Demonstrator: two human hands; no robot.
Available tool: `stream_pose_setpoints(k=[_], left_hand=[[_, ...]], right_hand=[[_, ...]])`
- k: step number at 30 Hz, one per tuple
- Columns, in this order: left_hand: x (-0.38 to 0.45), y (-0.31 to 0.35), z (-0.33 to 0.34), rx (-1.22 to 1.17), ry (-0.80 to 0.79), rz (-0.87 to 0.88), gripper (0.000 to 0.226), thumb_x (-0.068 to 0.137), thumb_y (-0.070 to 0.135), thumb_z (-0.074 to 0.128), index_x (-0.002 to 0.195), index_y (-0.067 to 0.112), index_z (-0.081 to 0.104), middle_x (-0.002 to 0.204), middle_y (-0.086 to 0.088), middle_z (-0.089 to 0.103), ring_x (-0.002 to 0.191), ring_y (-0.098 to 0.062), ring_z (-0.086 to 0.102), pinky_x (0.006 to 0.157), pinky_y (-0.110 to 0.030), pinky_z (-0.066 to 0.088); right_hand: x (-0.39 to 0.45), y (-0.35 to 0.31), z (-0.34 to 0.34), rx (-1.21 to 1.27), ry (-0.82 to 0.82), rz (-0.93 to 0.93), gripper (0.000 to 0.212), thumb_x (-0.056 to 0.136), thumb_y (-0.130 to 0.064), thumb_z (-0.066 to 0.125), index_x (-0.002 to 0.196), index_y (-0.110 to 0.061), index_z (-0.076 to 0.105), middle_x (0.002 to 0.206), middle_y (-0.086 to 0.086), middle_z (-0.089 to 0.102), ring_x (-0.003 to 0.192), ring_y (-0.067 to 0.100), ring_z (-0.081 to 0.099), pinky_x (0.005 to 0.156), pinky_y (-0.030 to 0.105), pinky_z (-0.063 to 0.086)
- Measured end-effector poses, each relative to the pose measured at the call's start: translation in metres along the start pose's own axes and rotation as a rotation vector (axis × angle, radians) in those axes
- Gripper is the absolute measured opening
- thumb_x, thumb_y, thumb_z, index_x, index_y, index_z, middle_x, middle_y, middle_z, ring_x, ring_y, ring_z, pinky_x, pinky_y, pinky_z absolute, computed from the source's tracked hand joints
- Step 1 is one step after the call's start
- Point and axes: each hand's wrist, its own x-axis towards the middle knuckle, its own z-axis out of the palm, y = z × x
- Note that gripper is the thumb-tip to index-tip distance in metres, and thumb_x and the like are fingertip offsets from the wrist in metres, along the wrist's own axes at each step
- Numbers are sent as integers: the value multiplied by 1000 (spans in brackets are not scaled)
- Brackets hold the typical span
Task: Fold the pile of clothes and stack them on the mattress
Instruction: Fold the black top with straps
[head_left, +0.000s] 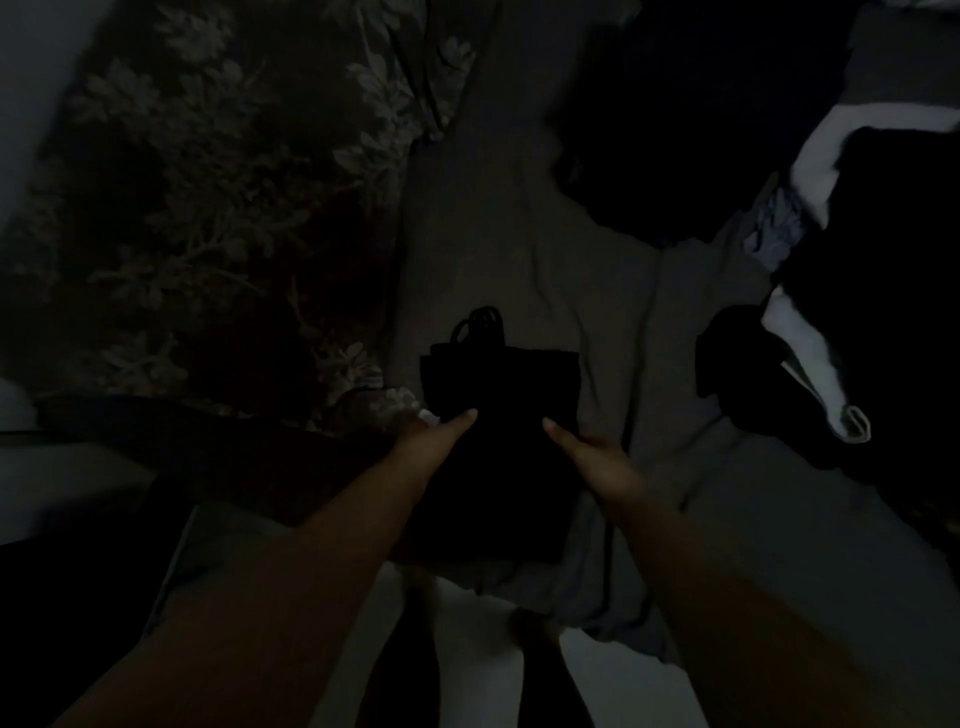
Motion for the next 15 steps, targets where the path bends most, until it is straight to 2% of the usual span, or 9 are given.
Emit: stream_pose_setpoints(k=[2,4,7,9,10,12,13,15], left_hand=[[3,13,2,59,21,-4,39,87,37,64,114,10,57,117,-7,62,104,-25,61,95,-33,48],[-6,31,7,6,-20,36,31,88,41,61,110,20,57,117,-2,61,104,-23,60,98,-35,46],[-32,68,18,-66,-89,191,30,88,41,60,110,21,62,116,2,63,101,-15,61,95,-30,46],[-50,89,26,-64,-120,276,42,82,47,64,116,22,59,117,7,61,104,-10,58,96,-27,43],[-54,94,30,-43,-140,281,39,80,49,65,112,26,61,114,7,63,101,-8,59,97,-28,43],[-68,100,39,-22,-150,343,5,88,39,60,87,37,56,88,14,62,81,1,56,89,-24,41],[-81,102,45,-2,-144,374,13,91,33,57,82,38,51,79,20,54,72,8,49,84,-20,39],[-90,90,52,62,-78,377,11,93,25,55,95,35,52,76,21,49,68,11,44,74,-8,38]], right_hand=[[1,-10,-3,49,38,12,25,90,-29,61,111,-16,66,103,-3,68,95,13,64,89,23,51],[0,-24,-12,140,104,-19,28,88,-27,63,110,-9,68,106,7,70,95,17,66,93,32,50],[-15,-58,-35,280,162,-149,33,84,-24,65,111,-5,67,107,11,70,100,21,66,91,32,50],[-33,-84,-52,327,158,-258,40,77,-31,67,110,-7,68,109,9,70,104,20,65,91,29,50],[-41,-93,-59,344,153,-295,43,74,-36,68,107,-8,69,109,9,70,105,19,65,92,29,49],[-52,-99,-71,339,166,-312,50,67,-47,69,97,-8,72,106,11,71,104,19,66,93,30,48],[-53,-96,-75,324,190,-311,56,66,-51,69,94,-3,72,104,13,71,101,20,67,92,31,49],[-51,-79,-80,250,235,-290,65,68,-54,71,87,8,68,94,16,71,92,19,66,87,29,49]])
